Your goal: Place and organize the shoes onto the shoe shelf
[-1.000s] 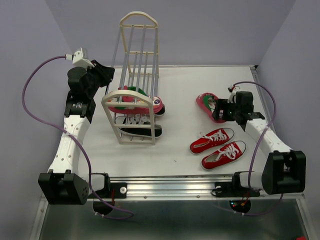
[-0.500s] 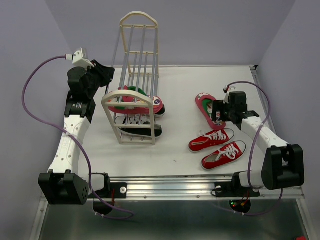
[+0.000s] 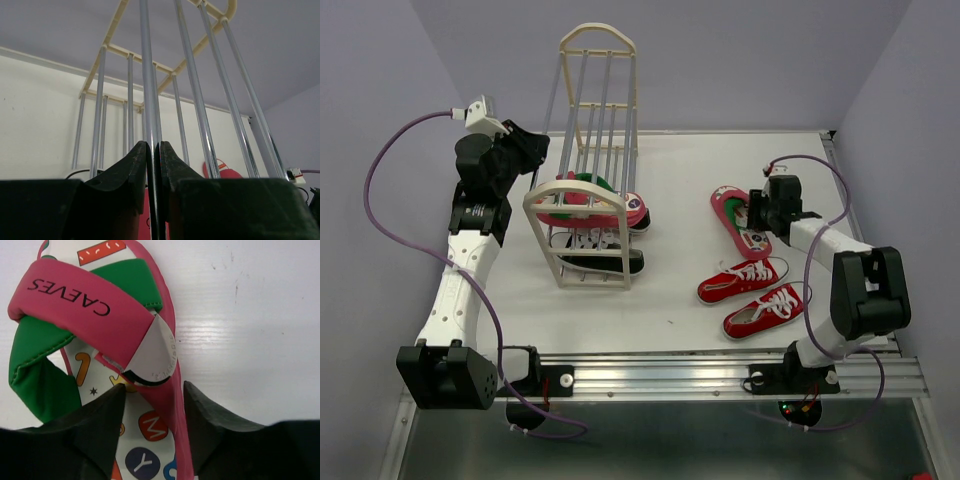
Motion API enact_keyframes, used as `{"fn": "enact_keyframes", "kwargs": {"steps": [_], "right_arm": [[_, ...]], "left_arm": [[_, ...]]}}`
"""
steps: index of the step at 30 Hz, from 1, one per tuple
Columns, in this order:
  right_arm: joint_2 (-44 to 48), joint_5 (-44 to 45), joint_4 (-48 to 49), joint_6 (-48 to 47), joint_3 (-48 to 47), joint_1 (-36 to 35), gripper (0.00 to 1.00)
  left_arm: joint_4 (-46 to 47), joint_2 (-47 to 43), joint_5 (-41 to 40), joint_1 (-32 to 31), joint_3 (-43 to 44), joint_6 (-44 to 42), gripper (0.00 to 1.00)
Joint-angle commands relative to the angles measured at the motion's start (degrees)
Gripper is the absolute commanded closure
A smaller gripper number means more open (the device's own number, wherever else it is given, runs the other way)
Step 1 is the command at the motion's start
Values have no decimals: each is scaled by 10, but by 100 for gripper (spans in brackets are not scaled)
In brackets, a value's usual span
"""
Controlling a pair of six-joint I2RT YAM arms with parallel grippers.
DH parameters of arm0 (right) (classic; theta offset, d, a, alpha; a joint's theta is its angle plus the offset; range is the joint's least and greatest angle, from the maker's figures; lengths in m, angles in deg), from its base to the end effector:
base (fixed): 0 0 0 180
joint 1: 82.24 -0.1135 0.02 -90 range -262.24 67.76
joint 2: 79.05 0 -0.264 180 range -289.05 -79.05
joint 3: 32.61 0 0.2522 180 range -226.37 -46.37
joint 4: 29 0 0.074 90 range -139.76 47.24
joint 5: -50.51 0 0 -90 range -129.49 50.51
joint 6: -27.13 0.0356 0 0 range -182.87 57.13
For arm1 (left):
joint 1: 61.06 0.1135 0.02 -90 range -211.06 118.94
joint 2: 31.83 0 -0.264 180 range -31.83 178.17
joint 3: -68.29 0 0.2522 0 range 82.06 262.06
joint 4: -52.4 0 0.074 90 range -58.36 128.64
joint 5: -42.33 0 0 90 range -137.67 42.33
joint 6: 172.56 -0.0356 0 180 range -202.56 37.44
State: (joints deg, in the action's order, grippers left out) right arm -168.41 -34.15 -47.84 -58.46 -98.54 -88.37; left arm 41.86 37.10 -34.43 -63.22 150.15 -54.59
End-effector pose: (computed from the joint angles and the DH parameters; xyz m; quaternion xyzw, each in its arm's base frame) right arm 0.3279 0.0319 0.2036 0.0051 0.9137 -0.0053 0.4063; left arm 0.2789 -0.0187 0.4208 -0.0725 0.6888 -0.2634 0.6715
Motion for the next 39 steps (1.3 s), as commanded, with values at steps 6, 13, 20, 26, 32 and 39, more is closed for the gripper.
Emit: {"fn": "enact_keyframes", "kwargs": {"steps": [6,13,20,26,32,39], "right_arm": [[-23,6,118,-4,1,-5,89],[31,-40,168,-59,-6,-5,99],[96,-163,200,-59,-60,-5,99],[113,-251,204,-46,-125,-25,99],[76,-301,183,-37,-204,-83,99],[-19,-313,160,-48,-317,-141,99]], "left_arm": [[-31,22,-20,-1,-13,-55,85],[-31,22,-16,-1,-11,-54,85],[-30,22,-15,-1,-9,-55,85],[-30,18,-20,-1,-10,-55,85],[-27,21,-10,-1,-8,-56,85],[-25,24,1,-1,-5,-56,85]]}}
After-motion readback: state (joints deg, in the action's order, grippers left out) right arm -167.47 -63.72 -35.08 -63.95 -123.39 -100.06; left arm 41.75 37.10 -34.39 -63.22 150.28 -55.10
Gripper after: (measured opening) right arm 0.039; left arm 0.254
